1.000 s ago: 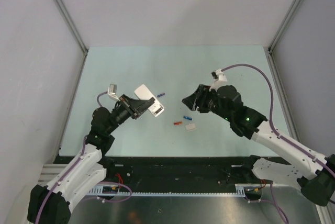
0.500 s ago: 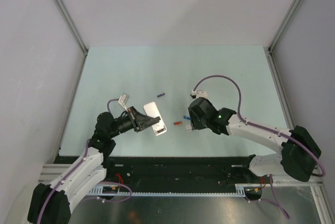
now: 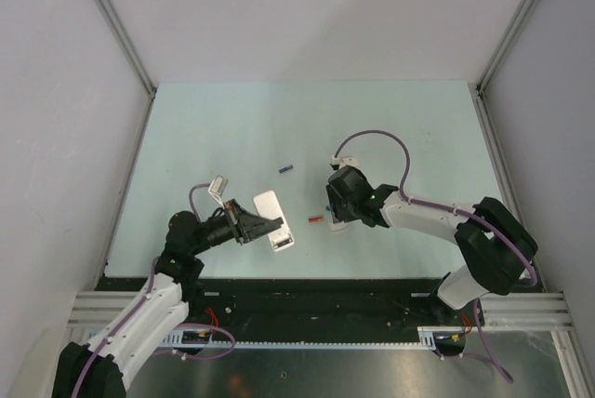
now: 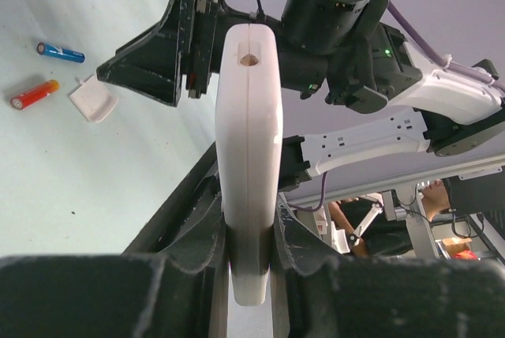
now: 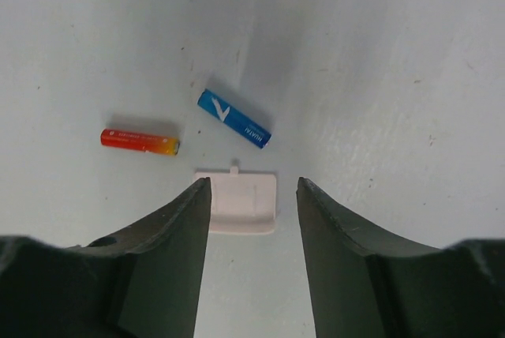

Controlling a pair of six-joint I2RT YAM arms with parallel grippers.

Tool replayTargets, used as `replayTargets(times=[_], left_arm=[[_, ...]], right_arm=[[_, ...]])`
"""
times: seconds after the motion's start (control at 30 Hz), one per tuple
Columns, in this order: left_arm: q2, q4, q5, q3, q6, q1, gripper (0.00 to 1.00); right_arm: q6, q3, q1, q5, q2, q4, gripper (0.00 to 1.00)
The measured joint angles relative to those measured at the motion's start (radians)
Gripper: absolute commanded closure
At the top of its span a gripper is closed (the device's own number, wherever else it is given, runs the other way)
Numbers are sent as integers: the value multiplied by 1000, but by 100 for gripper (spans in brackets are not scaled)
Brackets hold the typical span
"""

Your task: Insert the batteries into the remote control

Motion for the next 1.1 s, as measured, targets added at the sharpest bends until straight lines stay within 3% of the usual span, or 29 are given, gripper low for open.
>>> replayTargets(times=[0.27, 0.67, 1.1], left_arm=[[3, -1, -4, -5, 0, 0, 100], [-3, -2, -24, -26, -4, 0, 100], [8, -1, -24, -26, -9, 1, 100]], right_arm=[[61, 17, -32, -21, 38, 35, 38], [386, 44, -1, 17, 129, 32, 38], [410, 71, -1, 116, 136, -54, 37]])
